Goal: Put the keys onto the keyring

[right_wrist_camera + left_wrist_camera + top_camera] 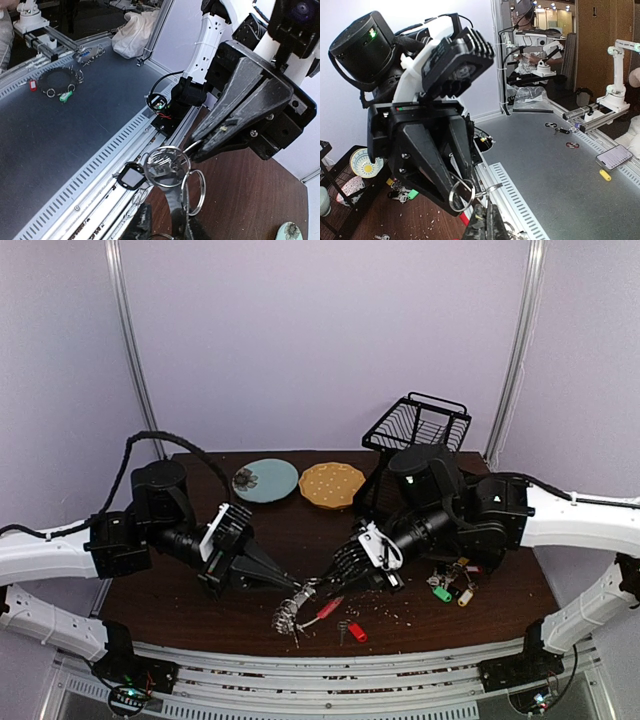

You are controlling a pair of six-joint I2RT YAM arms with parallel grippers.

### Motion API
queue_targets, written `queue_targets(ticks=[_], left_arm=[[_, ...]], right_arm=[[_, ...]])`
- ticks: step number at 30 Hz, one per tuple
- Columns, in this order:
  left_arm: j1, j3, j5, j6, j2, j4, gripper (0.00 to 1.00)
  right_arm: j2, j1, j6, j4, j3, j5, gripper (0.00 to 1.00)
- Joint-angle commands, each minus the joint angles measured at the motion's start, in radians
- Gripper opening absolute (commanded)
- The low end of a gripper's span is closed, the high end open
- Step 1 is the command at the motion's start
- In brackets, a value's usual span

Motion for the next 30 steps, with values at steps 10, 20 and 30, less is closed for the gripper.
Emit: queue_targets(ticks=[10, 20, 30], left_arm=[[0.0, 0.014, 0.146, 0.016, 0.02, 0.02, 0.0], [0.0, 0.011, 0.165, 0.011, 0.028, 0.03, 0.0], [0.0, -0.01, 0.151, -0.173, 0.034, 0.139, 0.0]], right_arm=[[-0.056, 0.012, -0.027, 0.014, 0.012, 0.043, 0.49], [-0.133, 0.042, -0.057, 0.222, -0.037, 0.137, 0.3], [-0.101, 0.102, -0.603, 0.287, -0.03, 0.287, 0.19]])
